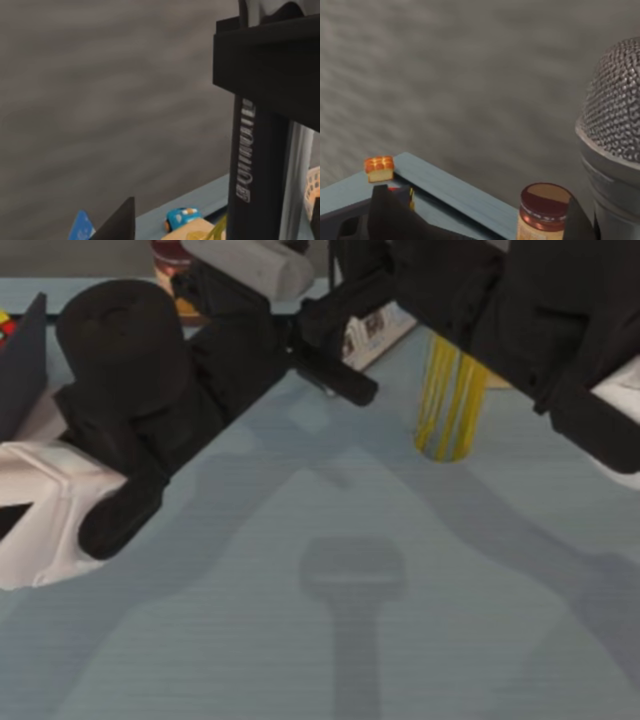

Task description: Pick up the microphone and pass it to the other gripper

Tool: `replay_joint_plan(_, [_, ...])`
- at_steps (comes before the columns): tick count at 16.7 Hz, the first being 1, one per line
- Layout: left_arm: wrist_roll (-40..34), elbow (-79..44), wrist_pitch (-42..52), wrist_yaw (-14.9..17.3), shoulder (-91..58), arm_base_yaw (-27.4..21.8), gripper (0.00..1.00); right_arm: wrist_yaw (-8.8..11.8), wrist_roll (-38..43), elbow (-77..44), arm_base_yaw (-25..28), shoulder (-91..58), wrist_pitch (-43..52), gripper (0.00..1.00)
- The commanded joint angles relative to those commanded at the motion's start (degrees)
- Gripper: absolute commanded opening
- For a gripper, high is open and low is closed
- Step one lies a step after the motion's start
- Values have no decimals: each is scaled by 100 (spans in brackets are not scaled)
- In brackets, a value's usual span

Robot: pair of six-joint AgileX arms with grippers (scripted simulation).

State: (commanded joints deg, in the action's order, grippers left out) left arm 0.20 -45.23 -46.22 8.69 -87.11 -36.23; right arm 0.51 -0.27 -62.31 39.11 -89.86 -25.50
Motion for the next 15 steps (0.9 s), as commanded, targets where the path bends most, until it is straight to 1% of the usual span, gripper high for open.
replay_joint_plan(3, [0,0,0,0,0,0,100,0,0,0,0,0,0,0])
replay_joint_plan(4, [88,56,1,-151,-53,127,100,-69,-60,-39,1,57,-8,0])
replay_joint_plan(6, [87,148,20,-145,44,157,100,-22,-60,5,-48,108,-5,0])
replay_joint_plan(8, [85,430,77,-130,373,248,100,116,-62,125,-181,243,1,0])
replay_joint_plan(13, [71,1327,244,10,1468,431,100,587,-71,515,-584,659,24,0])
replay_joint_plan(15, [72,1454,258,36,1599,455,100,652,-73,574,-653,717,28,0])
